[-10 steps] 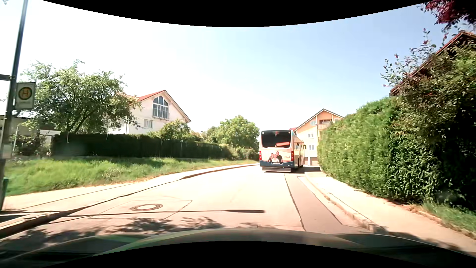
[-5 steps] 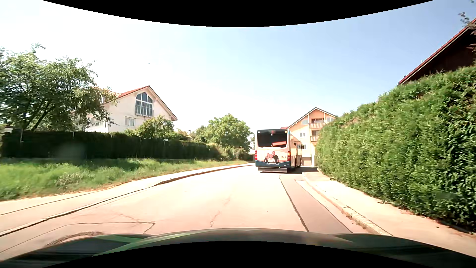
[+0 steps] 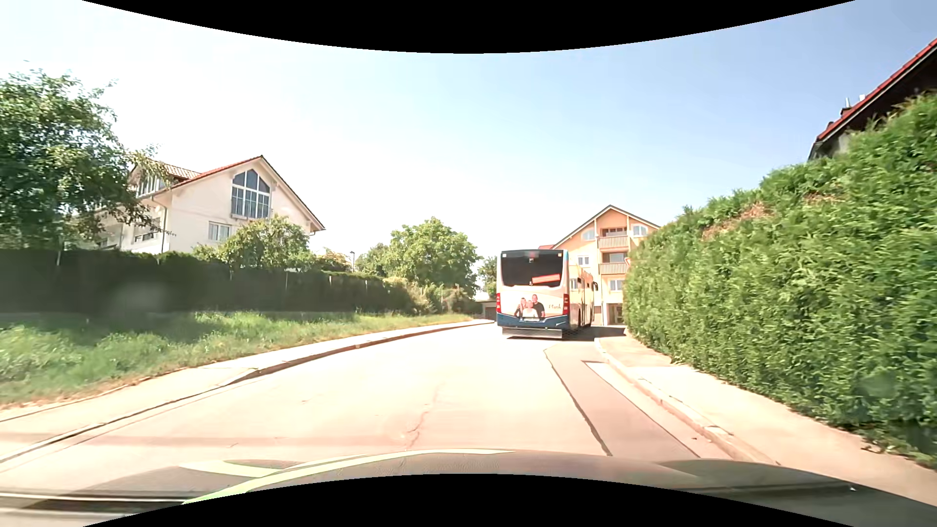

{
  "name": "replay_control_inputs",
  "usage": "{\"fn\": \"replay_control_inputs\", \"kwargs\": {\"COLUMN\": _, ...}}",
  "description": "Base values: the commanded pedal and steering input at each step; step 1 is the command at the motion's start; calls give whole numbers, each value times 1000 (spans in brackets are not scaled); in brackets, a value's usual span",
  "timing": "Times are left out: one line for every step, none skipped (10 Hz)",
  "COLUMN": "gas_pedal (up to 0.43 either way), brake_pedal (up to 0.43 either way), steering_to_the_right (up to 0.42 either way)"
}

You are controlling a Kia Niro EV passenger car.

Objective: Follow the waypoints while adhering to traffic rules and regulations

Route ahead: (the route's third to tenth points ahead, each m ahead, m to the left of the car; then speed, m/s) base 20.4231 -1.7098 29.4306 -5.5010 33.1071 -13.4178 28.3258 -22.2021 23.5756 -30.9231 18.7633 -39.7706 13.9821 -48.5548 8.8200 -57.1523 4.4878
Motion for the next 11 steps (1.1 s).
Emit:
{"fn": "replay_control_inputs", "kwargs": {"gas_pedal": 138, "brake_pedal": 0, "steering_to_the_right": 53}}
{"fn": "replay_control_inputs", "kwargs": {"gas_pedal": 138, "brake_pedal": 0, "steering_to_the_right": 53}}
{"fn": "replay_control_inputs", "kwargs": {"gas_pedal": 118, "brake_pedal": 0, "steering_to_the_right": 52}}
{"fn": "replay_control_inputs", "kwargs": {"gas_pedal": 118, "brake_pedal": 0, "steering_to_the_right": 52}}
{"fn": "replay_control_inputs", "kwargs": {"gas_pedal": 118, "brake_pedal": 0, "steering_to_the_right": 51}}
{"fn": "replay_control_inputs", "kwargs": {"gas_pedal": 118, "brake_pedal": 0, "steering_to_the_right": 51}}
{"fn": "replay_control_inputs", "kwargs": {"gas_pedal": 118, "brake_pedal": 0, "steering_to_the_right": 50}}
{"fn": "replay_control_inputs", "kwargs": {"gas_pedal": 118, "brake_pedal": 0, "steering_to_the_right": 50}}
{"fn": "replay_control_inputs", "kwargs": {"gas_pedal": 118, "brake_pedal": 0, "steering_to_the_right": 50}}
{"fn": "replay_control_inputs", "kwargs": {"gas_pedal": 118, "brake_pedal": 0, "steering_to_the_right": 50}}
{"fn": "replay_control_inputs", "kwargs": {"gas_pedal": 118, "brake_pedal": 0, "steering_to_the_right": 50}}
